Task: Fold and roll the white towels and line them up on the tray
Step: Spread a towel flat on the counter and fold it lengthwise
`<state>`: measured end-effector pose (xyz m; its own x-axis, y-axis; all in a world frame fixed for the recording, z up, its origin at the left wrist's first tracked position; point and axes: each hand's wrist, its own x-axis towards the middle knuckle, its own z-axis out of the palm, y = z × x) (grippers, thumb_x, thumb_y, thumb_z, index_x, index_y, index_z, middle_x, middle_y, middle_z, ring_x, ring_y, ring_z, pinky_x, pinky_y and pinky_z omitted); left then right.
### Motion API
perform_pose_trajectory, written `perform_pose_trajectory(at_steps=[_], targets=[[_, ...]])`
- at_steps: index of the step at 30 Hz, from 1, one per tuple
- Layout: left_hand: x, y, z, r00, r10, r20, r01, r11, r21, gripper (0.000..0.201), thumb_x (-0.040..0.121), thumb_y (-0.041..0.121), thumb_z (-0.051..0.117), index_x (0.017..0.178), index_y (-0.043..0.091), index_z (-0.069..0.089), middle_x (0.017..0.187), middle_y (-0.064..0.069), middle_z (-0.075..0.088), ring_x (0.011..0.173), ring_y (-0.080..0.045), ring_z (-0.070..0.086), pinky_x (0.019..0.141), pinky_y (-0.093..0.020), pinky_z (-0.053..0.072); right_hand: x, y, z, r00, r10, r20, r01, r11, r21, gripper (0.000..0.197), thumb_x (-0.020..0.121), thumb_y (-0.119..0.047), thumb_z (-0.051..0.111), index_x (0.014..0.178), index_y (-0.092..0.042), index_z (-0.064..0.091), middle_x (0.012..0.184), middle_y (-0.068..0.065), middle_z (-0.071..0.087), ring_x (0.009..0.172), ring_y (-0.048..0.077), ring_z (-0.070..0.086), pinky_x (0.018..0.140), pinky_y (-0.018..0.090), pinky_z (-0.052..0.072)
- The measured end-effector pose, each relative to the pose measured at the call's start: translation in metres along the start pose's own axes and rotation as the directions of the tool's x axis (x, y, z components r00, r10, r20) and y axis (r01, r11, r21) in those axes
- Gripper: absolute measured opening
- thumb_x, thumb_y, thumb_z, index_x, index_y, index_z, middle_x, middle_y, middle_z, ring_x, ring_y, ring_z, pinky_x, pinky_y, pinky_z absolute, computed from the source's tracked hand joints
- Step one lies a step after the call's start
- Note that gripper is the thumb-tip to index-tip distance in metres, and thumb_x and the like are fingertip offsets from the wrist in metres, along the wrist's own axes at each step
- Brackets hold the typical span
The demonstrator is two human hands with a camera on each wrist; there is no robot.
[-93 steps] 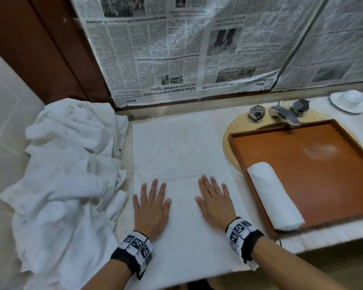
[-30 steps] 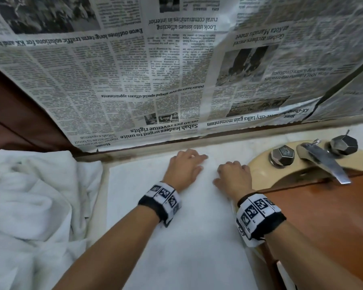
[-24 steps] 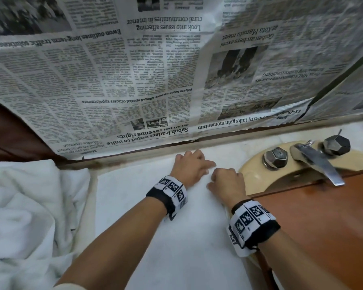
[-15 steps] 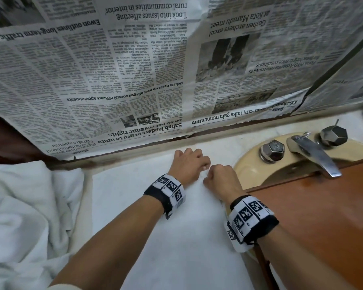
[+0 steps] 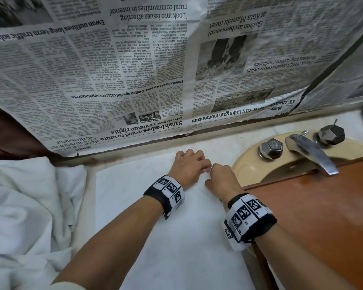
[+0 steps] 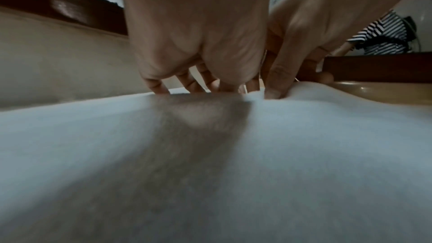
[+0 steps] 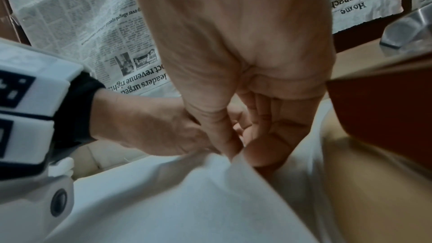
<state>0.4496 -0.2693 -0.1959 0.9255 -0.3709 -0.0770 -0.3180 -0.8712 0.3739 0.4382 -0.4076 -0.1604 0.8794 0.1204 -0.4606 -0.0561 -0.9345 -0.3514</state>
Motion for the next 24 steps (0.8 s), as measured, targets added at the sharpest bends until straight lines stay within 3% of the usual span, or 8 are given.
perform_pose_trajectory(at_steps=[6, 10, 13, 16, 18, 20, 24], targets=[[-0.003, 0.002, -0.006, 0.999, -0.006, 0.045, 0.011, 0.994, -0.105, 0.043, 0.095, 0.007, 0.048, 0.111, 0.043, 0.068, 0.113, 0.010, 0.049, 0.102, -0.017, 0.041, 0.098, -0.038, 0.026, -0.004, -0.001, -0.007, 0.999, 0.014, -0.039, -0.014, 1.000, 0.011, 0.021, 0.090, -0.013, 0.057, 0.109, -0.005, 0.060, 0.113, 0.016, 0.062, 0.103, 0.035, 0.059, 0.072, 0.030, 0.042], [-0.004, 0.001, -0.005, 0.999, -0.015, 0.030, 0.019, 0.991, -0.131, 0.029, 0.093, 0.015, 0.053, 0.108, 0.033, 0.069, 0.113, 0.006, 0.050, 0.104, -0.019, 0.043, 0.100, -0.038, 0.027, -0.010, -0.003, -0.007, 0.999, 0.006, -0.042, -0.005, 1.000, 0.027, 0.015, 0.091, -0.016, 0.058, 0.103, -0.008, 0.058, 0.108, 0.014, 0.062, 0.097, 0.033, 0.058, 0.070, 0.031, 0.043], [-0.005, -0.004, -0.002, 0.999, -0.040, -0.017, 0.037, 0.984, -0.172, 0.021, 0.095, 0.016, 0.056, 0.107, 0.025, 0.071, 0.105, 0.002, 0.058, 0.098, -0.023, 0.050, 0.097, -0.041, 0.036, -0.016, -0.006, -0.008, 1.000, 0.011, -0.014, -0.010, 0.999, 0.030, 0.003, 0.088, -0.014, 0.056, 0.090, -0.012, 0.056, 0.100, 0.012, 0.061, 0.085, 0.031, 0.057, 0.059, 0.030, 0.041], [-0.006, -0.008, -0.003, 0.995, -0.092, -0.049, 0.083, 0.982, -0.170, 0.019, 0.098, 0.018, 0.054, 0.108, 0.024, 0.069, 0.104, 0.002, 0.066, 0.098, -0.025, 0.057, 0.093, -0.042, 0.042, -0.027, -0.005, -0.003, 1.000, -0.001, 0.031, 0.001, 1.000, -0.029, 0.017, 0.088, -0.010, 0.053, 0.075, -0.012, 0.043, 0.093, 0.010, 0.056, 0.075, 0.028, 0.051, 0.048, 0.029, 0.032], [-0.008, -0.008, -0.004, 0.985, -0.153, -0.080, 0.134, 0.970, -0.204, 0.019, 0.098, 0.018, 0.055, 0.108, 0.024, 0.070, 0.106, 0.004, 0.069, 0.100, -0.022, 0.061, 0.093, -0.042, 0.045, -0.037, -0.004, 0.000, 0.999, -0.006, 0.040, 0.008, 0.998, -0.066, 0.020, 0.091, -0.010, 0.052, 0.074, -0.013, 0.041, 0.091, 0.009, 0.054, 0.074, 0.026, 0.050, 0.046, 0.028, 0.029], [-0.008, -0.006, -0.002, 0.971, -0.218, -0.098, 0.190, 0.952, -0.241, 0.019, 0.098, 0.016, 0.055, 0.108, 0.022, 0.071, 0.107, 0.001, 0.069, 0.100, -0.024, 0.063, 0.089, -0.041, 0.049, -0.049, -0.002, 0.003, 0.999, -0.011, 0.037, 0.015, 0.995, -0.102, 0.014, 0.094, -0.014, 0.051, 0.080, -0.011, 0.048, 0.091, 0.008, 0.057, 0.075, 0.026, 0.052, 0.048, 0.028, 0.032], [-0.005, 0.003, 0.004, 0.949, -0.288, -0.124, 0.254, 0.939, -0.233, 0.020, 0.100, 0.018, 0.054, 0.109, 0.021, 0.071, 0.109, -0.001, 0.069, 0.098, -0.029, 0.063, 0.085, -0.042, 0.052, -0.072, 0.002, 0.011, 0.999, -0.040, -0.002, 0.040, 0.995, -0.089, 0.014, 0.097, -0.022, 0.049, 0.092, -0.010, 0.057, 0.093, 0.008, 0.064, 0.081, 0.026, 0.056, 0.064, 0.033, 0.045]])
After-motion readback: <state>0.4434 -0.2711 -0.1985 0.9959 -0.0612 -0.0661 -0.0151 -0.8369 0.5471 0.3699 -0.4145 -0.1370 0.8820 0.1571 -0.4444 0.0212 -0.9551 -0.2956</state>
